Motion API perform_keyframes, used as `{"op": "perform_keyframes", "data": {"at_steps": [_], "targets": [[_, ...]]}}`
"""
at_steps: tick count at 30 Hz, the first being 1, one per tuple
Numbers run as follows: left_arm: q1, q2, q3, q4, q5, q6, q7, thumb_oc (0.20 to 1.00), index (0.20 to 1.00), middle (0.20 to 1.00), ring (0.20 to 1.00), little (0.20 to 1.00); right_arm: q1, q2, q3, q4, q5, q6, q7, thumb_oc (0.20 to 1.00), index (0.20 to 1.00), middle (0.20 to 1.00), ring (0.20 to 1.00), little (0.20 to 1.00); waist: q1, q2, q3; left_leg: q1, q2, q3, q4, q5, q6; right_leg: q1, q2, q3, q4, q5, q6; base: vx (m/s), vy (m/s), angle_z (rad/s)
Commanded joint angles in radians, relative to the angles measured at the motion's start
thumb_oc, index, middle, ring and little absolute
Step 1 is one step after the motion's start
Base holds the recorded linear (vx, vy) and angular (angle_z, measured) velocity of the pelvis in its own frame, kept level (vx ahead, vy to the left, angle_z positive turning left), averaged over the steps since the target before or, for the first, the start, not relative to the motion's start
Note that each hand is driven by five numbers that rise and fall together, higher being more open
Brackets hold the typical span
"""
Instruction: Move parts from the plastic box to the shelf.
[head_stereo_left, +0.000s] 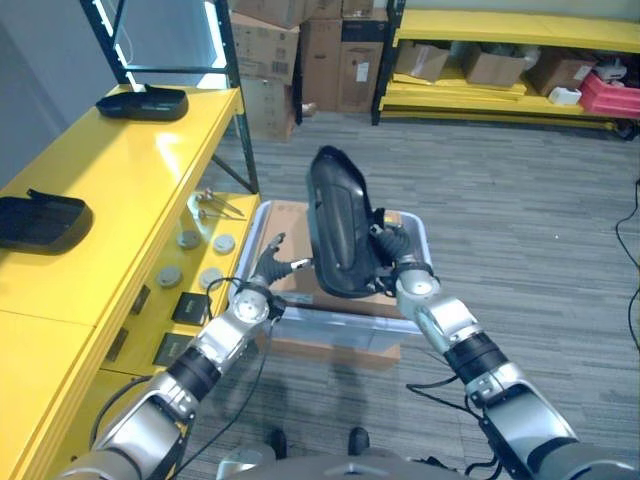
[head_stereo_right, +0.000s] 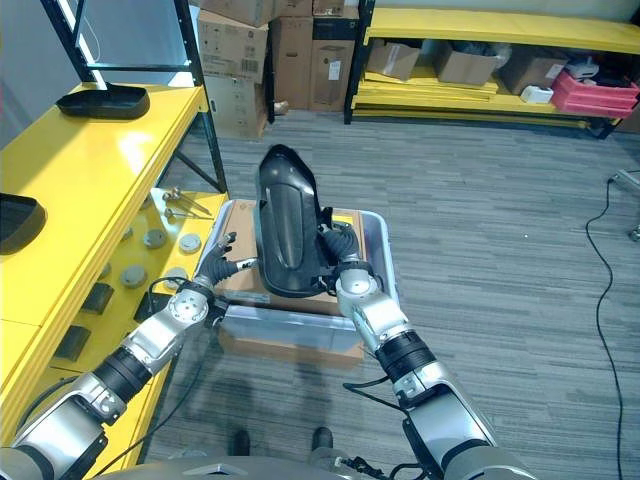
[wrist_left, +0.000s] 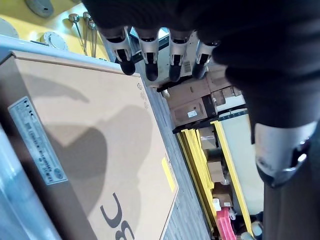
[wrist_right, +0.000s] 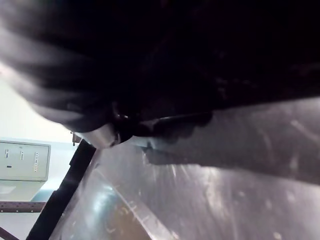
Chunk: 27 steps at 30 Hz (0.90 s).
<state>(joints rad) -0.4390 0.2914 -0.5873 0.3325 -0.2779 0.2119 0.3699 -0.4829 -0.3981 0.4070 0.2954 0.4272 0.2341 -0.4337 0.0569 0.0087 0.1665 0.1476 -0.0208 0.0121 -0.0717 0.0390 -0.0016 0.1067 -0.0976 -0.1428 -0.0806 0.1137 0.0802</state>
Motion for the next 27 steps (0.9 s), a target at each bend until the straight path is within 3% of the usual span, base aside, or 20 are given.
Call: {"op": "perform_keyframes", "data": {"at_steps": [1,9,19,27], "targets": [[-0.052,-0.033,0.022,0.02,-0.026,-0.137,0.094,1.0,1.0,1.0,1.0,1.0,-0.086,0.015,-0.035,-0.052,0.012,-0.088,-0.019,0.2,0.2,0.2,0.2,0.2,0.034,-0.017,-0.048,-0.05,0.011,0.008,0.082,-0.054,-0.011,-0.014,-0.063,-0.013,0.096,-0.062,0.094,0.0,0.0,0.0],[-0.033,-0.028,0.064,0.02,-0.034,-0.181,0.046,1.0,1.0,1.0,1.0,1.0,-0.071,0.007,-0.05,-0.063,0.01,-0.082,-0.035,0.2,0.2,0.2,0.2,0.2,0.042,-0.022,-0.045,-0.053,0.011,0.004,0.084,-0.054,-0.01,-0.014,-0.063,-0.02,0.097,-0.061,0.093,0.0,0.0,0.0],[-0.038,-0.041,0.024,-0.01,-0.052,-0.157,0.006,1.0,1.0,1.0,1.0,1.0,-0.067,0.006,-0.044,-0.018,-0.016,-0.071,-0.035,0.2,0.2,0.2,0.2,0.2,0.038,-0.022,-0.044,-0.052,0.01,0.006,0.084,-0.055,-0.008,-0.016,-0.063,-0.018,0.1,-0.063,0.093,0.0,0.0,0.0],[-0.05,-0.051,-0.008,-0.024,-0.088,-0.174,0.003,1.0,1.0,1.0,1.0,1.0,-0.073,0.011,-0.025,0.018,-0.025,-0.067,-0.028,0.2,0.2,0.2,0.2,0.2,0.035,-0.022,-0.043,-0.053,0.01,0.009,0.084,-0.055,-0.008,-0.018,-0.064,-0.017,0.102,-0.062,0.094,0.0,0.0,0.0]]}}
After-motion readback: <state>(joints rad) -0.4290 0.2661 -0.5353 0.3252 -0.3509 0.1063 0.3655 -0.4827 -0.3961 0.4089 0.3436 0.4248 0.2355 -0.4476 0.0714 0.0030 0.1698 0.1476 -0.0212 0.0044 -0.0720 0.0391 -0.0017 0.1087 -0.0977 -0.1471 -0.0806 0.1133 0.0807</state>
